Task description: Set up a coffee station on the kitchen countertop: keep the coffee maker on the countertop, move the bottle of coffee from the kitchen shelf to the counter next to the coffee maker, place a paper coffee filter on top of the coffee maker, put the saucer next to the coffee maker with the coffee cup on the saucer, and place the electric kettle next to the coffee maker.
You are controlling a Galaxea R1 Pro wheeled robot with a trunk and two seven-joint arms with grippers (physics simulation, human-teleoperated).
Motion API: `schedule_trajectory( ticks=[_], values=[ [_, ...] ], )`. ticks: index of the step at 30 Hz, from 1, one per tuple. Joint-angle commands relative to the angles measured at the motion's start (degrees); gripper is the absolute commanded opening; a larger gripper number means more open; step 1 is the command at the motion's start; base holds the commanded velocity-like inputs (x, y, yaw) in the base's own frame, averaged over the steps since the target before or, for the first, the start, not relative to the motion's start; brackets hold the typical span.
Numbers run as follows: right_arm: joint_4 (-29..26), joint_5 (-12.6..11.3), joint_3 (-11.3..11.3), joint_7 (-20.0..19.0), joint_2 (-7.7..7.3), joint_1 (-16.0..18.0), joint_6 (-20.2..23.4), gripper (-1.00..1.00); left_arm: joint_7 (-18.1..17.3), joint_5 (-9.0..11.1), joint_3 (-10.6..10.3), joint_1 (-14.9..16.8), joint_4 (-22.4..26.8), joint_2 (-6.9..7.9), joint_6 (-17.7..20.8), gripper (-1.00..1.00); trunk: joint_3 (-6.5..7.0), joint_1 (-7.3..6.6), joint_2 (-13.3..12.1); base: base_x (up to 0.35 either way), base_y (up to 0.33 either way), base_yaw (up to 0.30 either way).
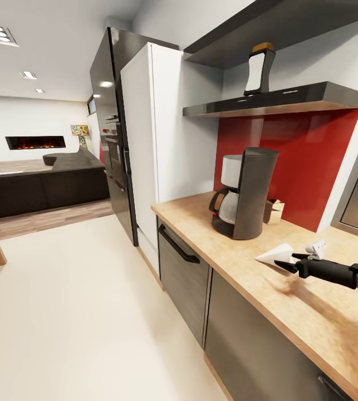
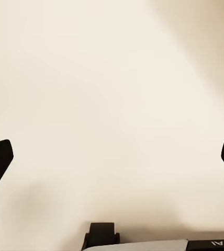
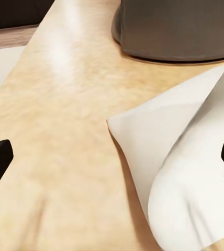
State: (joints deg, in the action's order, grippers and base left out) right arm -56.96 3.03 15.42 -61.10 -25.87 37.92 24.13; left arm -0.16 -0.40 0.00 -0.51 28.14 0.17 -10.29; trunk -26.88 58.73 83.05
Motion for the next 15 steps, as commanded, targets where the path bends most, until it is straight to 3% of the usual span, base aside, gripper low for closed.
schedule_trajectory(
  ticks=[1,15],
  values=[
    [0.0,0.3,0.1,-0.4,0.03,0.0,0.4,1.0,0.0,0.0,0.0,0.0,0.1,0.01,-0.1,1.0,-0.05,0.0,0.0,0.0,0.0,0.0],
    [0.0,0.3,0.2,1.0,1.27,0.0,1.5,1.0,0.0,0.0,0.0,0.0,0.1,0.01,-0.1,1.0,-0.05,0.0,0.0,0.0,0.0,0.0]
  ],
)
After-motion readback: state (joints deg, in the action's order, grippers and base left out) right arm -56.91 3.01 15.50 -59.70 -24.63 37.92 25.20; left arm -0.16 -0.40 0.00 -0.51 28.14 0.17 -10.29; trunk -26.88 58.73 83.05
